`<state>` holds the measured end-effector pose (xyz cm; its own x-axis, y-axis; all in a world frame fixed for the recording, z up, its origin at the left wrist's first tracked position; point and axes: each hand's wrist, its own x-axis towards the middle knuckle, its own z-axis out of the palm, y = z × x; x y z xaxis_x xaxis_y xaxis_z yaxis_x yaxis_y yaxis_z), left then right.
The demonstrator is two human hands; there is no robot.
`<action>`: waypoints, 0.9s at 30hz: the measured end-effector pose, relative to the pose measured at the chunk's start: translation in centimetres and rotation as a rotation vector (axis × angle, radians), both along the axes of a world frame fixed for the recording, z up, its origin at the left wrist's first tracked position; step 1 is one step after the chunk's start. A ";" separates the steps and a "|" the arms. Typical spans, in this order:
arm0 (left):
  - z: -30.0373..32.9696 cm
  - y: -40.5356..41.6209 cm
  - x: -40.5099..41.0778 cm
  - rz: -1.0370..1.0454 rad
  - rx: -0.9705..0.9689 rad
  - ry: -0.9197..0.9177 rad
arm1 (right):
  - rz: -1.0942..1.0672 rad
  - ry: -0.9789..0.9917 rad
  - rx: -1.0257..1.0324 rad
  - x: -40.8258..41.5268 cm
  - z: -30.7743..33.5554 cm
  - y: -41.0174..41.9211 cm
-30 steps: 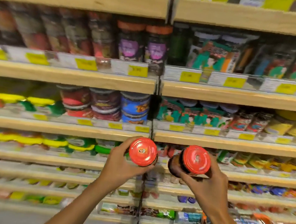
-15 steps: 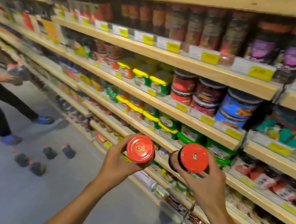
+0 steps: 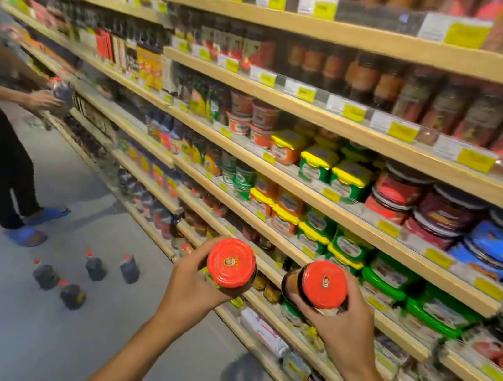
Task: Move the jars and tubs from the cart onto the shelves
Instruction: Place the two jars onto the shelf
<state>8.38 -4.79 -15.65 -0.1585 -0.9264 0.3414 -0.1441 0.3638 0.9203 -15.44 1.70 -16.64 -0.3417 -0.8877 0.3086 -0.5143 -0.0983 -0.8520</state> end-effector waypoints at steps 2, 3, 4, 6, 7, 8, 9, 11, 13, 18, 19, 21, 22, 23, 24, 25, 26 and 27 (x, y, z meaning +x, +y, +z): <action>0.2 -1.5 3.0 0.009 -0.020 -0.007 | -0.004 -0.009 -0.001 3.0 0.4 -1.3; 0.4 -2.2 4.3 0.019 -0.032 -0.010 | -0.006 -0.015 -0.006 4.3 0.5 -1.9; 0.5 -3.0 5.7 0.027 -0.042 -0.011 | -0.007 -0.024 -0.013 5.7 0.8 -2.6; 0.6 -4.0 7.1 0.041 -0.045 -0.014 | -0.003 -0.037 -0.023 7.1 1.0 -3.2; 0.6 -4.5 7.8 0.039 -0.038 -0.008 | -0.006 -0.036 -0.017 7.8 0.9 -3.5; 0.6 -5.1 8.4 0.034 -0.034 -0.001 | -0.018 -0.039 -0.013 8.4 0.9 -3.9; 0.6 -5.6 8.8 0.028 -0.035 0.002 | -0.031 -0.035 -0.012 8.8 0.8 -4.3; 0.5 -6.8 8.9 0.015 -0.024 -0.001 | -0.038 -0.032 -0.001 9.3 0.8 -5.0; 0.3 -7.8 8.6 -0.002 -0.004 0.007 | -0.039 -0.034 0.014 9.2 0.7 -6.0; -0.3 -10.6 7.6 -0.026 0.028 -0.003 | -0.037 -0.031 0.013 7.9 0.0 -9.8; -0.3 -11.3 7.4 -0.029 0.027 -0.018 | -0.036 -0.040 0.013 7.6 -0.2 -10.6; -0.1 -12.7 7.0 -0.035 0.017 -0.038 | -0.043 -0.070 0.003 7.3 -0.7 -12.5; 0.2 -13.6 6.8 -0.038 0.018 -0.043 | -0.049 -0.086 -0.006 7.2 -0.8 -13.4; 0.5 -14.4 6.6 -0.039 0.022 -0.048 | -0.057 -0.101 -0.014 7.1 -0.6 -14.3; 0.8 -15.3 6.3 -0.035 0.023 -0.053 | -0.062 -0.112 -0.020 6.9 -0.4 -15.2; 1.0 -16.3 6.0 -0.030 0.024 -0.057 | -0.062 -0.122 -0.021 6.7 0.0 -16.0; 1.3 -17.2 5.7 -0.032 0.022 -0.059 | -0.060 -0.129 -0.019 6.4 0.4 -16.7; 1.6 -18.1 5.3 -0.038 0.017 -0.064 | -0.060 -0.129 -0.019 6.0 0.9 -17.3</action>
<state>13.63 -22.86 -14.08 -0.2142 -0.9249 0.3141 -0.1889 0.3547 0.9157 -9.40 -15.64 -15.75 -0.4315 -0.8590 0.2755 -0.4063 -0.0876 -0.9095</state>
